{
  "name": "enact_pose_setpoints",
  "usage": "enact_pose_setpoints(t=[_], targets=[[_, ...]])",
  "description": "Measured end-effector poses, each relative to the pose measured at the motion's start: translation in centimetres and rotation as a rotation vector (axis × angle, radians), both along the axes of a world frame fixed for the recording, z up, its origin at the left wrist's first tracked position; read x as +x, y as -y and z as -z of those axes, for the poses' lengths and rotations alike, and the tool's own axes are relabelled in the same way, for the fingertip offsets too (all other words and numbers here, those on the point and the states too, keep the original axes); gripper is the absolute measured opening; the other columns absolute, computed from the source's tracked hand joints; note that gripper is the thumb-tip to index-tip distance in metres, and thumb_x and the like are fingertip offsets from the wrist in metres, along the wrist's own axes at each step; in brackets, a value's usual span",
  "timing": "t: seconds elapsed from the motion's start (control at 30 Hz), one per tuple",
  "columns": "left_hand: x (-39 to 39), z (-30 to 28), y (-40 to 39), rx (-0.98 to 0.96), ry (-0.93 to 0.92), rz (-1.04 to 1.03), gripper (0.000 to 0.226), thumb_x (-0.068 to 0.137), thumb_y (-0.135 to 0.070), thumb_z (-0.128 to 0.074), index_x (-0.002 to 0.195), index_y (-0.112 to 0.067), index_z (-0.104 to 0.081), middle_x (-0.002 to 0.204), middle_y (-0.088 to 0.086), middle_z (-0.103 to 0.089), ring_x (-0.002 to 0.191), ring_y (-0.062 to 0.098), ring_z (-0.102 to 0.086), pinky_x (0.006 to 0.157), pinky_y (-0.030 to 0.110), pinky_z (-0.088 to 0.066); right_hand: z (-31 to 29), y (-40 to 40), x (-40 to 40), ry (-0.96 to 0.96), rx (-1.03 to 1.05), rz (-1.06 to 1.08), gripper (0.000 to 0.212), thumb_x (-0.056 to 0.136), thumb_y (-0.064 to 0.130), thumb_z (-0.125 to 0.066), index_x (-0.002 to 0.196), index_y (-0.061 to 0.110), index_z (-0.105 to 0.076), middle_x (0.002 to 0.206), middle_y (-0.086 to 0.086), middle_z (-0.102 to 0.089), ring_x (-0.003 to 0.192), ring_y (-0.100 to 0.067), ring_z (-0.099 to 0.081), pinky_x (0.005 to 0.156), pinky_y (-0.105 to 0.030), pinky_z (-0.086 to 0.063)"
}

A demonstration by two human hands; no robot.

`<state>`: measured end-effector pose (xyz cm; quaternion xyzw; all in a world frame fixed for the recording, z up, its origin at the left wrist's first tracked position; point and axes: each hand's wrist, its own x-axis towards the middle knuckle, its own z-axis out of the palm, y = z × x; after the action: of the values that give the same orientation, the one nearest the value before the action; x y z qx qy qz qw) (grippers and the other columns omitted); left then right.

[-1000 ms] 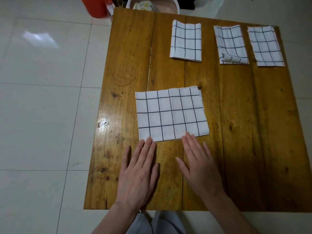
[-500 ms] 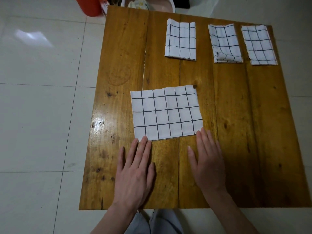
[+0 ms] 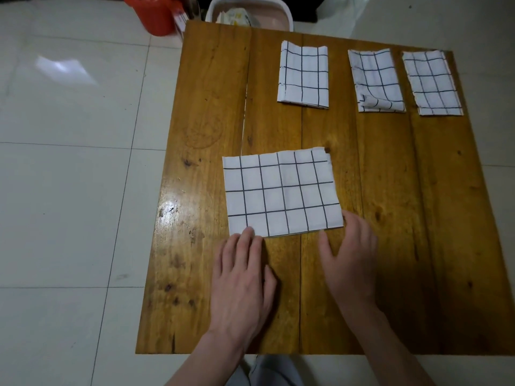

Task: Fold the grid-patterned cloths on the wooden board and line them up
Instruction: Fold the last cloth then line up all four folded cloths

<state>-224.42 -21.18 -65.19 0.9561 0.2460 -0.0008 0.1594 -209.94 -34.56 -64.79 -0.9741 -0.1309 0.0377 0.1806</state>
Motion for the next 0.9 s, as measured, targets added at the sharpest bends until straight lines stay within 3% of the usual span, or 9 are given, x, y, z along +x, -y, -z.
enact_pose_setpoints(t=[0.17,0.27,0.4,0.5,0.57,0.67,0.73,0.9], targets=[[2.7,-0.6,1.1,-0.042,0.012,0.134,0.059,0.104,-0.038,-0.041,0.158,-0.015,-0.040,0.161,0.007,-0.045,0.149,0.026,-0.040,0.123,0.047,-0.035,-1.0,-2.2,2.1,-0.109,-0.067,0.147,0.077,0.094,0.050,-0.065,0.156,0.013,-0.037,0.147,-0.011,-0.050,0.133,-0.028,-0.047,0.104,-0.044,-0.047],[3.5,-0.5,1.5,-0.025,-0.026,0.147,0.059,0.103,-0.040,-0.041,0.157,-0.017,-0.044,0.159,0.007,-0.049,0.146,0.027,-0.046,0.119,0.048,-0.040,-1.3,-2.8,2.9,-0.170,-0.120,0.180,0.083,0.091,0.050,-0.071,0.155,0.012,-0.035,0.148,-0.012,-0.050,0.135,-0.029,-0.048,0.106,-0.046,-0.049],[3.2,0.0,1.8,0.003,-0.049,0.146,0.061,0.101,-0.041,-0.039,0.158,-0.019,-0.043,0.161,0.007,-0.047,0.148,0.027,-0.044,0.123,0.046,-0.034,-1.6,-3.2,3.7,-0.268,-0.121,0.222,0.065,0.091,0.047,-0.072,0.141,0.013,-0.047,0.136,-0.010,-0.058,0.126,-0.028,-0.053,0.102,-0.046,-0.050],[3.1,0.3,2.0,0.004,-0.048,0.143,0.062,0.102,-0.042,-0.039,0.160,-0.020,-0.039,0.164,0.006,-0.042,0.151,0.027,-0.039,0.124,0.045,-0.023,-1.8,-3.4,3.8,-0.302,-0.107,0.235,0.060,0.091,0.042,-0.073,0.138,0.013,-0.049,0.137,-0.011,-0.052,0.125,-0.028,-0.050,0.103,-0.044,-0.048],[3.1,0.4,2.1,-0.002,-0.060,0.145,0.063,0.102,-0.042,-0.040,0.161,-0.020,-0.037,0.166,0.006,-0.039,0.153,0.027,-0.036,0.123,0.046,-0.020,-1.8,-3.5,3.7,-0.294,-0.008,0.238,0.056,0.091,0.036,-0.075,0.136,0.013,-0.049,0.133,-0.008,-0.051,0.121,-0.026,-0.051,0.099,-0.043,-0.051],[3.1,0.3,2.1,-0.009,-0.075,0.146,0.064,0.103,-0.042,-0.040,0.162,-0.019,-0.035,0.167,0.006,-0.037,0.154,0.027,-0.034,0.123,0.047,-0.020,-1.7,-3.3,3.2,-0.349,0.330,0.302,0.050,0.094,0.022,-0.075,0.135,0.017,-0.049,0.127,0.004,-0.056,0.119,-0.019,-0.058,0.094,-0.036,-0.053],[2.9,0.0,2.1,-0.019,-0.080,0.147,0.064,0.103,-0.042,-0.041,0.162,-0.019,-0.035,0.166,0.006,-0.039,0.154,0.027,-0.036,0.122,0.047,-0.021,-1.7,-3.1,2.7,-0.433,0.558,0.393,0.049,0.092,0.013,-0.076,0.133,0.021,-0.050,0.125,0.002,-0.066,0.113,-0.017,-0.066,0.092,-0.037,-0.059],[2.2,-0.6,3.1,-0.041,-0.070,0.172,0.065,0.103,-0.046,-0.043,0.160,-0.015,-0.039,0.161,0.006,-0.047,0.147,0.026,-0.046,0.120,0.048,-0.023,-3.3,-1.7,1.6,-0.457,0.741,0.443,0.043,0.091,0.002,-0.075,0.119,0.029,-0.056,0.106,0.013,-0.069,0.096,-0.005,-0.068,0.062,-0.011,-0.055]])
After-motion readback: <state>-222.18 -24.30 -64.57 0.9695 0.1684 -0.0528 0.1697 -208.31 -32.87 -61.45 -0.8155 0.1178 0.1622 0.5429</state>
